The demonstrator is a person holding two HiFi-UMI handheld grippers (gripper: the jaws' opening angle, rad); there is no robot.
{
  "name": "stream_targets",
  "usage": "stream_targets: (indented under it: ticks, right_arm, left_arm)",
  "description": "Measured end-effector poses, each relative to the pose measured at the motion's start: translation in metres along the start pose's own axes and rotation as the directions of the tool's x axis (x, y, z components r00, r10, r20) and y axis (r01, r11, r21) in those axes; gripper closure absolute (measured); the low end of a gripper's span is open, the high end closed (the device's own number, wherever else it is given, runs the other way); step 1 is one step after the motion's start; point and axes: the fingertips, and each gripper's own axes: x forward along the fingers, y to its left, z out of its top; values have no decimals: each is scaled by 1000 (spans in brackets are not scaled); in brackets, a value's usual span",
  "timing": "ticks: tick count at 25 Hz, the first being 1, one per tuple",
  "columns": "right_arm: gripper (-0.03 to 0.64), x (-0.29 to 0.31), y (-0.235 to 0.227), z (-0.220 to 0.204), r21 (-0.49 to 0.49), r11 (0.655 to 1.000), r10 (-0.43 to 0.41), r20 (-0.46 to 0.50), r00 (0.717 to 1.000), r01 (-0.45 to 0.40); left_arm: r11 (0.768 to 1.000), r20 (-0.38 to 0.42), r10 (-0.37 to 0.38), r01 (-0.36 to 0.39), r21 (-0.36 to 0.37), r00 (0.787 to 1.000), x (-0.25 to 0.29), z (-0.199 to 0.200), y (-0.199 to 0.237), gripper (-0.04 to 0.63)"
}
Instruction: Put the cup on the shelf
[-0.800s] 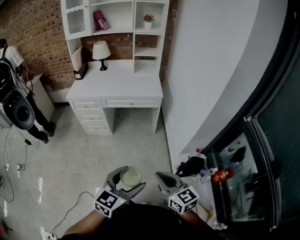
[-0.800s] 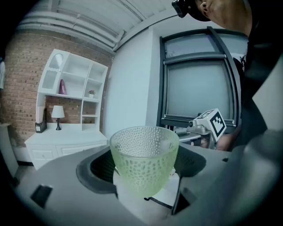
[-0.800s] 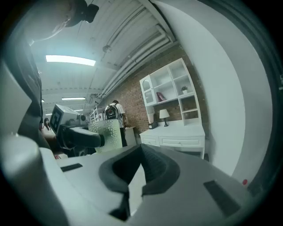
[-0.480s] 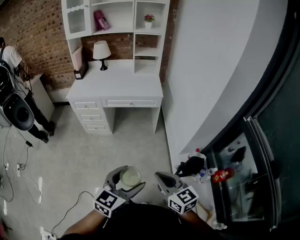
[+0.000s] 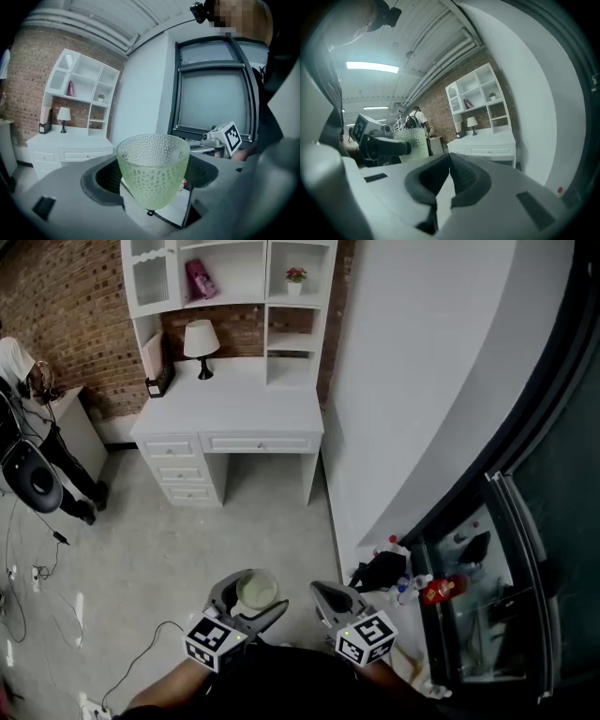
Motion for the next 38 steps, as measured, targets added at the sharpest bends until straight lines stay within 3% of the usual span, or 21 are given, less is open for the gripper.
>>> stream_targets:
  ticks: [3, 23, 32, 38]
  right_arm:
    - [614, -2, -4, 0, -1, 1000, 0, 0, 1000, 0]
    - [612, 18, -41, -4, 77, 997, -17, -28, 999, 19]
    - [612, 57, -79, 4, 84, 995, -48, -49, 998, 52]
    - [612, 106, -106, 34, 52, 997, -53, -52, 997, 56]
  left_arm:
    - [1000, 7, 0, 1, -25, 1000, 5, 0, 0, 212]
    - [999, -57, -34, 33, -19, 998, 44, -3, 15, 212]
    - [998, -48, -58, 58, -10, 997, 84, 13, 57, 212]
    - [998, -37, -56, 56, 10, 998, 110, 33, 108, 212]
